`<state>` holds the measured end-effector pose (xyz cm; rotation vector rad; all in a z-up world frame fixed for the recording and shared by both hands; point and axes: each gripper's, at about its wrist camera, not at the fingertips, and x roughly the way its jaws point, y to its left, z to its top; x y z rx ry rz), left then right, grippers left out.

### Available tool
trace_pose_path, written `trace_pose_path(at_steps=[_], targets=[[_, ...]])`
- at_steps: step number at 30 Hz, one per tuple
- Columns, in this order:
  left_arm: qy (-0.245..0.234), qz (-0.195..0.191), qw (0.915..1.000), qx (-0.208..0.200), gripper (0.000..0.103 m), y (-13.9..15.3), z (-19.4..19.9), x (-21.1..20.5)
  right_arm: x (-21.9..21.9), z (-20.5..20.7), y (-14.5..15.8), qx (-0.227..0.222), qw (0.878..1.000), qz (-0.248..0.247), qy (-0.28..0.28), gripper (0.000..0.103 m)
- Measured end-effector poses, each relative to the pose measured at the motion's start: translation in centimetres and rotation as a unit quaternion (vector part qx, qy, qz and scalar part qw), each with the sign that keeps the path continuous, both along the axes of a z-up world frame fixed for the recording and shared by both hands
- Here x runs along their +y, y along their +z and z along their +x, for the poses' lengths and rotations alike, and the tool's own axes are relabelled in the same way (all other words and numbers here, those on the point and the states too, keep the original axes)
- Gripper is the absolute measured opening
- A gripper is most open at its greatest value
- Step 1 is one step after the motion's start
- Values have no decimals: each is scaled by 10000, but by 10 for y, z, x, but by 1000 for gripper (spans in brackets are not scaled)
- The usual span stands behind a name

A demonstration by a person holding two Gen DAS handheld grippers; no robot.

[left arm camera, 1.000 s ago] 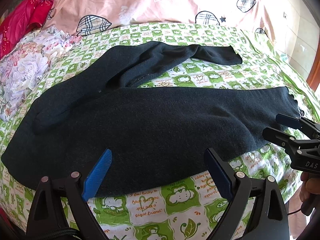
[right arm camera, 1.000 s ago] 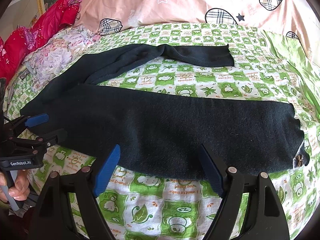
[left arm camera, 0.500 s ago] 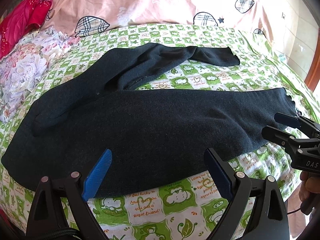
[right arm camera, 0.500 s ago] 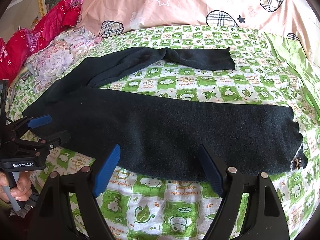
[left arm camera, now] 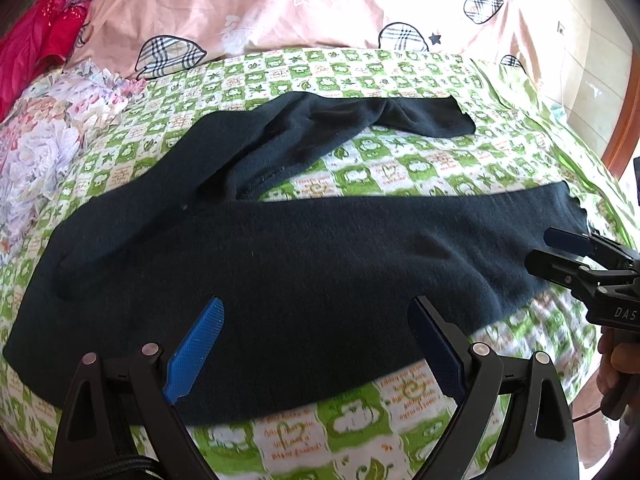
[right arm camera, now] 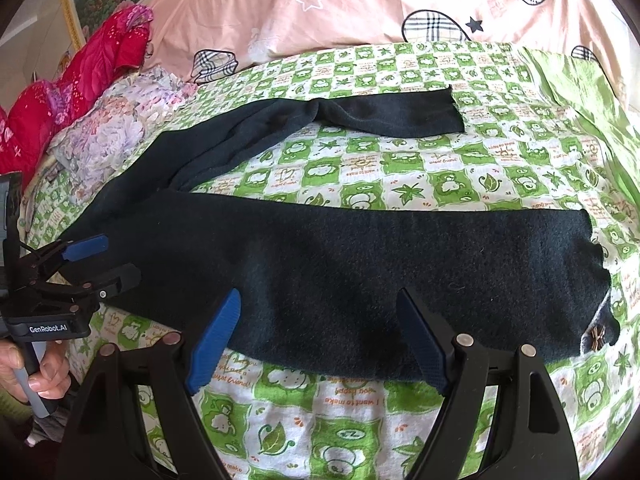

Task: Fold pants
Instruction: 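Grasp the pants waistband with the right gripper while the left gripper grasps the waistband too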

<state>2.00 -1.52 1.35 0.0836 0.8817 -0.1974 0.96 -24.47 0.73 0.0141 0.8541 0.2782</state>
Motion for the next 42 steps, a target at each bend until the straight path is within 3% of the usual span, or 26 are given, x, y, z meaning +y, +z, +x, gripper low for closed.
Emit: trace_pose_path(at_steps=[8,13,15,17,21,28,34,38,42], targets=[[-150,-177,9995,206,94,18,52,3,-18,35,22,216,9997,123,-24,81],[-172,-260,9991,293,94,34,95,6,-33,82,25,837,9951,524,-65,81],[-140,-311,9988,342,94,40,118,10,-39,102,29,835,9941,685,-51,81],[-123,-354,9985,394,94,43,134,13,-47,118,39,509,9947,891,3,81],[-82,-393,9977,541,94,47,177,16,-55,157,47,522,9953,821,3,81],[-215,-461,9924,1124,94,33,248,8,-78,235,32,852,9933,757,-202,81],[-530,-152,9894,1343,94,20,300,-17,-103,296,3,1170,9893,771,-416,81],[-709,89,9844,1607,80,5,329,-30,-104,319,-14,1222,9888,804,-282,78],[-871,73,9752,2035,57,-15,350,-30,-99,331,-19,1185,9889,895,-45,68]])
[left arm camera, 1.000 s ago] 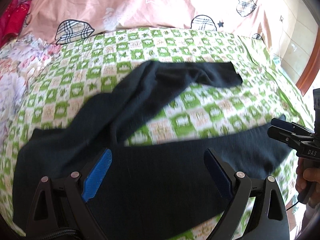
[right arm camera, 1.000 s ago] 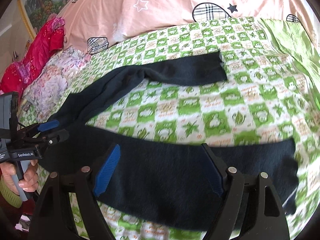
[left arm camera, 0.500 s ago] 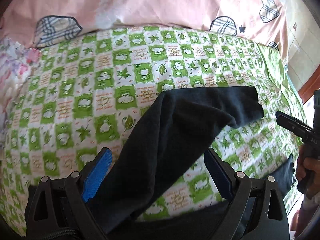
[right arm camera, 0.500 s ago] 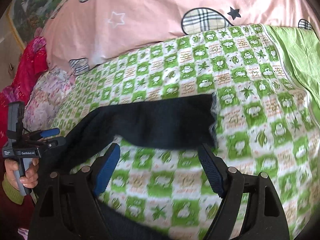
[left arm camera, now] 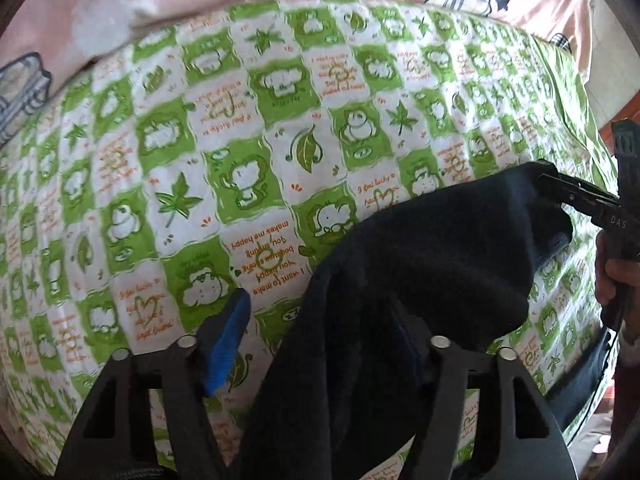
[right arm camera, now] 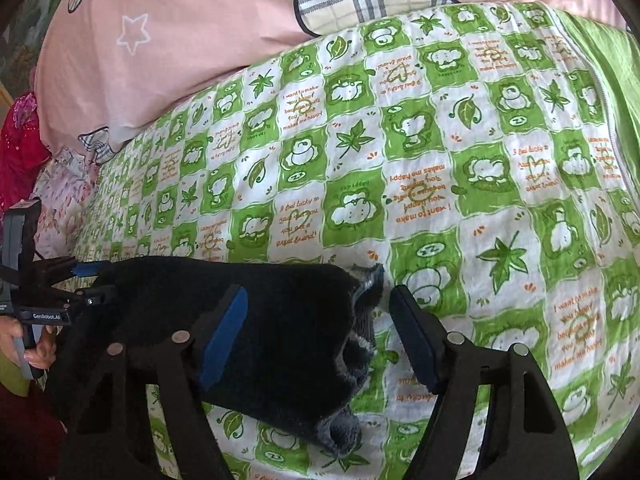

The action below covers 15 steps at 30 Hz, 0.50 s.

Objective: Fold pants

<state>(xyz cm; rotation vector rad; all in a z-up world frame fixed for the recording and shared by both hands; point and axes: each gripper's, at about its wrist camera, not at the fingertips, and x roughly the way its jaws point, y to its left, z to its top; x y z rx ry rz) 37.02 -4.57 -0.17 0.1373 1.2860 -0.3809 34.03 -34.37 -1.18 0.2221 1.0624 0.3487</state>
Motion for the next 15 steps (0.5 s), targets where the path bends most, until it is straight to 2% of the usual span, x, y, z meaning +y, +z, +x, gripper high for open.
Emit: trace_pose_path(at_steps=[1,2,3,4,5,6,7,10,15], targets=[[-16,-28,10000,87,48,-4,2,1,1,2,0,-38,10000,68,46,63],[-41,-78,9998,158,45,-7,3,1,1,4,0,-41,9999,127,68,51],[-77,-165,9996,209,38,-9,3,2,0,6,-1,-10,9998,175,86,31],[-107,-271,9993,223,28,-10,2,3,-1,7,-2,20,9997,218,95,22],[-108,-365,9990,216,23,-8,0,3,-3,6,-1,-7,9997,250,82,12],[-101,-428,9988,218,17,-7,-2,4,-4,5,1,-40,9995,297,87,11],[-92,-535,9983,199,15,-4,-4,6,-8,2,4,-104,9991,388,122,11],[-103,-736,9972,76,12,10,-20,10,-16,-12,18,-322,9982,471,209,10],[-353,-1098,9931,-190,11,40,-64,0,-40,-42,46,-671,9967,263,373,10]])
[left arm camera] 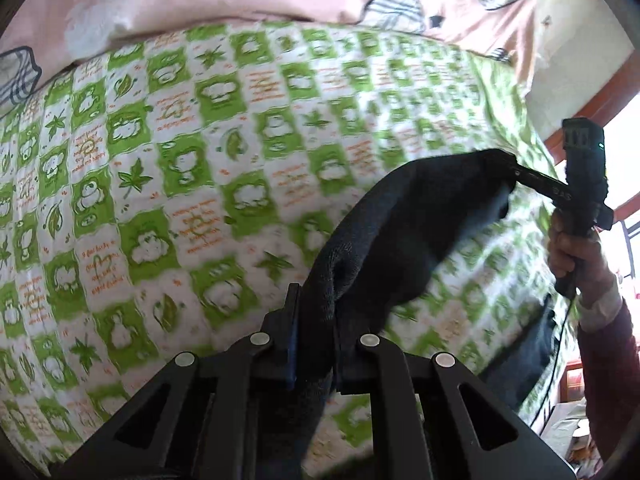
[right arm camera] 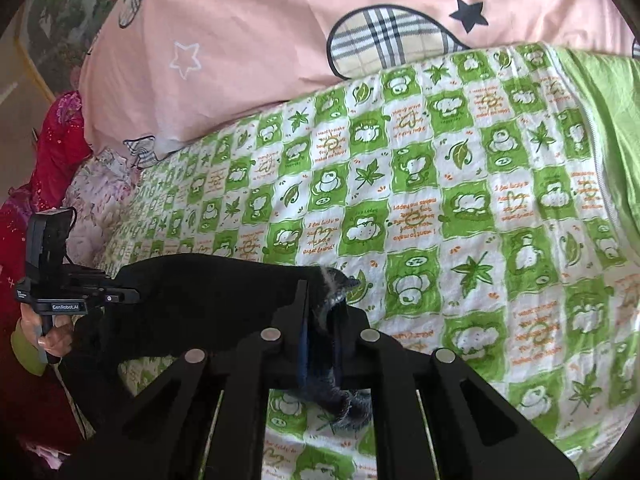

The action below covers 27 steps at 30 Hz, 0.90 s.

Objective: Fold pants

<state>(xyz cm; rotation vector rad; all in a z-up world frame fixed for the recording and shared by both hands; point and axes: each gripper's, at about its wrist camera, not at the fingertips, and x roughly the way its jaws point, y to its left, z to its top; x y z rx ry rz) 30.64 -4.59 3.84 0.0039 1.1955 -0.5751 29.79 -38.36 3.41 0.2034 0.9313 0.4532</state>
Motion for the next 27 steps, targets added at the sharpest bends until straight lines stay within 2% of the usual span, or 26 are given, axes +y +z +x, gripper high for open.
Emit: trace_pose_path(at_steps=[5,9,12,21,27], targets=[[-315,-213,9992,-146,11,12,-61,-19,-23,-40,8,-65,9994,-261,221,9],[-563,-153,9980,-248,11,7,-102,-44,-27,-82,8,-116,9977,-522,423,9],[-691,-173,9970,-300,10,2,-131,-47,-35,-116,10,-171,9971,-597,446,9],[-1058,-262,9930,-455,10,-2,-192,-52,-47,-205,15,-558,9949,-789,296,9],[-1244,-172,9910,-458,11,-12,-216,-54,-49,-246,7,-556,9946,-856,205,8]])
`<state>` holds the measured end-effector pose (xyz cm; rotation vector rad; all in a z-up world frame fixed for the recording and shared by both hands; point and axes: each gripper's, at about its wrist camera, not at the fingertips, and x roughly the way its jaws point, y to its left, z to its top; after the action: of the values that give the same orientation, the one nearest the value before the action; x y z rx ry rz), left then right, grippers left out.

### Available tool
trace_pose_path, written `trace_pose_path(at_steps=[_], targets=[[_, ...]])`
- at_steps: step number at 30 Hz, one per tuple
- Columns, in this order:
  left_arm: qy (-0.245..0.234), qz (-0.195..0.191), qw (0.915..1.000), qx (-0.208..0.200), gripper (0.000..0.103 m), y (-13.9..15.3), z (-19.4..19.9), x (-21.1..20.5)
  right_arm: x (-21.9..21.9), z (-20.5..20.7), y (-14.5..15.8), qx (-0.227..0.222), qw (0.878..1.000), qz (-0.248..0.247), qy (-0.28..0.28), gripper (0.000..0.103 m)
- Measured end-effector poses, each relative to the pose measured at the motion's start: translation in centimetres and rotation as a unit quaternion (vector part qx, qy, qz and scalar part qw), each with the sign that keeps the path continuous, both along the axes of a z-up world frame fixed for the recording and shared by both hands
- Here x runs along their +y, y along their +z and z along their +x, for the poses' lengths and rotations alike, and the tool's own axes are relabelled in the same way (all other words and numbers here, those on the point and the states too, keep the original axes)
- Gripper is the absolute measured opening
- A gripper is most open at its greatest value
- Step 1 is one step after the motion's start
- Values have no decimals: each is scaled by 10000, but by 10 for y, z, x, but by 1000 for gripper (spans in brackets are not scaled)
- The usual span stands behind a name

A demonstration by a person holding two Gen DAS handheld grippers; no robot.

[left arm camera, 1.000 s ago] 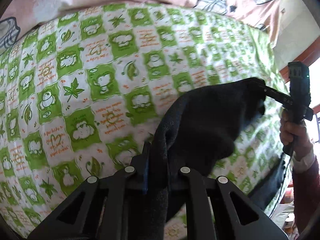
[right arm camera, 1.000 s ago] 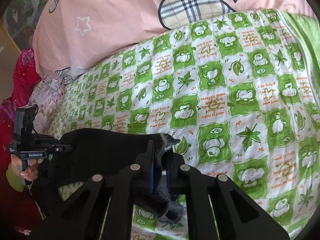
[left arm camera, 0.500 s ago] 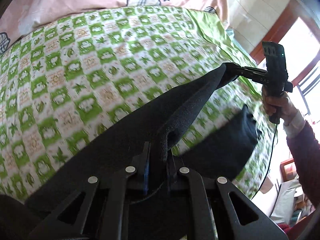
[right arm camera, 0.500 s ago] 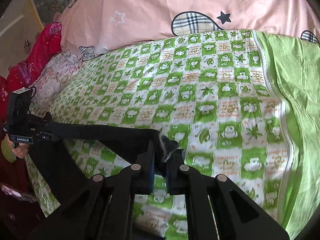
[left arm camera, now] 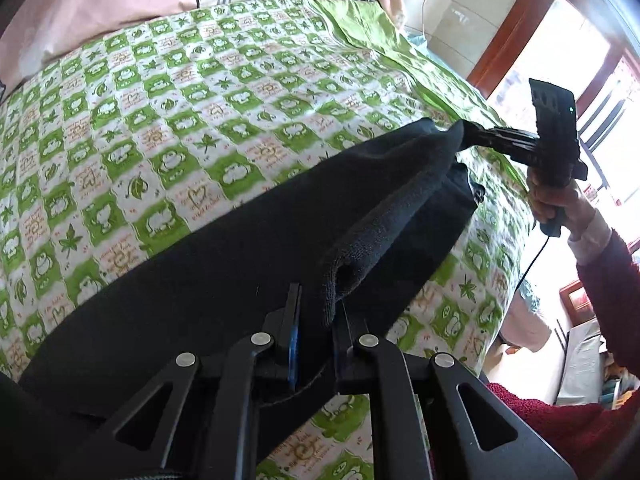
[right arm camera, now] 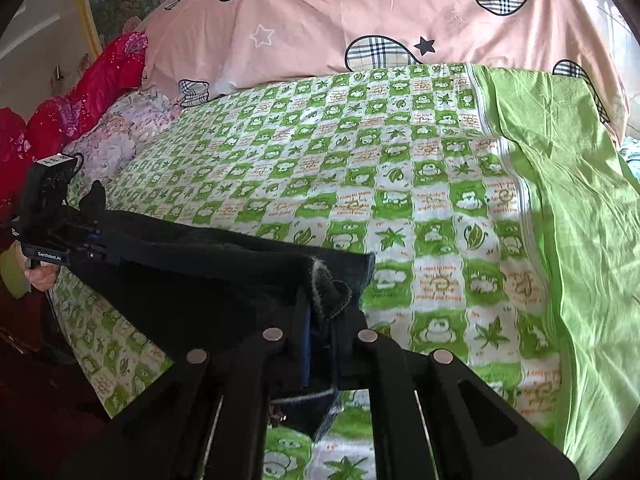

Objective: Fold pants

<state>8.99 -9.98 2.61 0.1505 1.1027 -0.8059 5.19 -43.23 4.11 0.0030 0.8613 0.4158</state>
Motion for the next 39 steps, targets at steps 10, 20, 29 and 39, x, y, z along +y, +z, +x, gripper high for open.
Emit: trace_pose_path(at_steps=[10,20,29,39], targets=[[49,100,9999,101,16,-23,-19,1,10,-25,-27,199,9987,-409,-219,8],[778,-253,9966,2,46,-10,-55,39,16,-58,2,-161,9962,-547,-656,48],[2135,-490,9755,225,53,-10,-68,118,79,-60,9,-408,9991,-16,-148,50],[3412,-608,9358,652,64,7,-32,189,188,-54,-6,-246,9925,422,1117,51]])
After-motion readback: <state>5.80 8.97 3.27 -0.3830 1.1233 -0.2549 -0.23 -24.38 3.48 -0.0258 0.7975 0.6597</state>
